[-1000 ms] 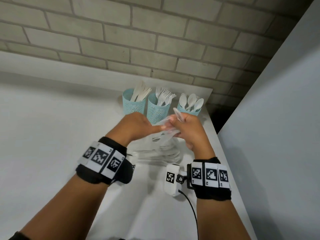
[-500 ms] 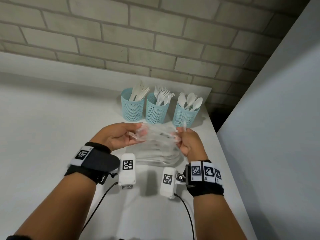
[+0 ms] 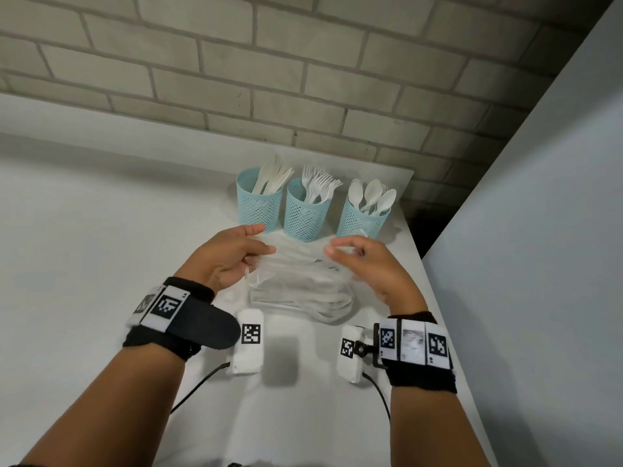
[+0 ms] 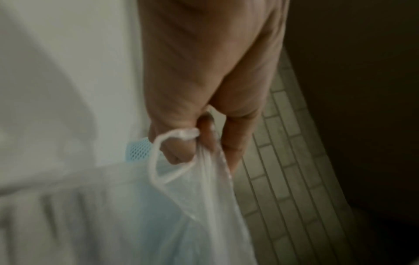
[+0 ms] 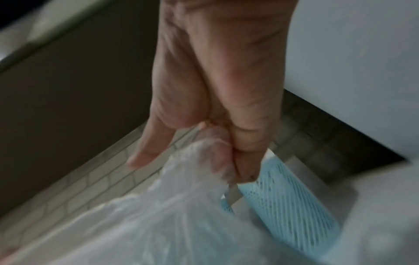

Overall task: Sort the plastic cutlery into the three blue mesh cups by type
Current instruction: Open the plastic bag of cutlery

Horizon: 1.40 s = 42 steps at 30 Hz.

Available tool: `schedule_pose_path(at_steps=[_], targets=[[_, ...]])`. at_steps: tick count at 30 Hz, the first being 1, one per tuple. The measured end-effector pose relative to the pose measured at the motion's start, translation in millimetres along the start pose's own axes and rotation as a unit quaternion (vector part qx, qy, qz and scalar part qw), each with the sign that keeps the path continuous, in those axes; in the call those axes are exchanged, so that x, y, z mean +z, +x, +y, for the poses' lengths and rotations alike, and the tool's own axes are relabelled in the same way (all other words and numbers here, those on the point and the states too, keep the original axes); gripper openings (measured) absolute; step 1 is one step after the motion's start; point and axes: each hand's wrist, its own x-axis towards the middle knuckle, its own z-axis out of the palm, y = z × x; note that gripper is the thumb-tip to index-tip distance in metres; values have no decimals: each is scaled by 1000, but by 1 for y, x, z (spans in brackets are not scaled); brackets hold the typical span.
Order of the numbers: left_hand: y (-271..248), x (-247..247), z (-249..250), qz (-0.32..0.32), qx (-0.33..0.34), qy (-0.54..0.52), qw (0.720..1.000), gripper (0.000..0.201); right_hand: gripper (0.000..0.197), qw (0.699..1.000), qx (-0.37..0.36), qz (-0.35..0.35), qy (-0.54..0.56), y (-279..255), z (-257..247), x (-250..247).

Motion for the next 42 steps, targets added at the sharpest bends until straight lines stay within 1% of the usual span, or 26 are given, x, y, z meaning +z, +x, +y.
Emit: schedule_pose_path(at_steps=[2,3,5,8,10,12,14,16,18,19,21,23,24,27,28,29,30,32,33,34,35,36,38,39,40,42], targets=[[-2,3,1,25,26,91,995,43,36,992,-3,0,-126,3,1,1],[-2,3,1,45,46,145,987,41,31,988,-13,9,-156,4,0,3],[-3,3,-1,77,99,265,956,28,38,987,-26,30,-156,5,2,5],[-5,-4,0,85,149,397,902,14,34,996,-5,49,-69,5,1,0],[-5,-10,3,90,158,420,889,13,26,998,24,58,10,4,2,-7],[-2,-15,6,98,160,410,892,20,22,993,49,76,79,4,3,-14],[2,-15,6,92,143,385,907,27,21,986,59,120,96,7,6,-15],[5,-12,2,69,111,316,940,29,25,981,41,179,63,10,8,-10],[10,-9,-3,30,57,158,985,20,29,979,31,191,60,12,8,-5],[12,-9,-5,13,23,58,998,13,29,979,46,180,88,14,9,-4],[17,-13,-8,12,-33,-134,990,10,23,961,114,159,196,21,15,-5],[23,-16,-14,32,-82,-270,959,18,18,910,188,137,343,27,24,-4],[24,-16,-18,32,-103,-296,949,22,20,887,210,127,391,27,27,-2],[29,-11,-30,6,-126,-296,947,28,24,850,221,137,459,24,26,3],[30,-13,-31,4,-122,-286,950,28,19,856,218,141,447,19,21,4],[30,-16,-29,3,-113,-265,958,28,13,872,205,146,419,17,19,3],[29,-20,-26,7,-98,-228,969,27,11,902,191,153,356,17,17,1],[25,-25,-20,20,-50,-89,995,21,21,968,144,167,116,18,16,-7],[22,-26,-18,29,-31,15,999,25,30,977,110,184,-17,16,15,-12],[18,-25,-17,52,-16,134,989,34,35,972,73,190,-121,13,13,-16],[15,-24,-17,92,-6,258,962,47,39,964,43,178,-193,10,8,-19],[11,-21,-16,131,3,374,918,58,43,960,35,151,-235,8,4,-19],[6,-16,-12,143,19,534,833,63,49,967,62,103,-223,2,-4,-14],[6,-14,-10,127,21,575,808,62,50,972,82,94,-198,-1,-5,-8],[7,-13,-10,114,17,595,795,60,50,974,90,92,-186,-3,-5,-2],[9,-11,-11,104,7,610,785,54,43,978,85,93,-168,-3,-2,9]])
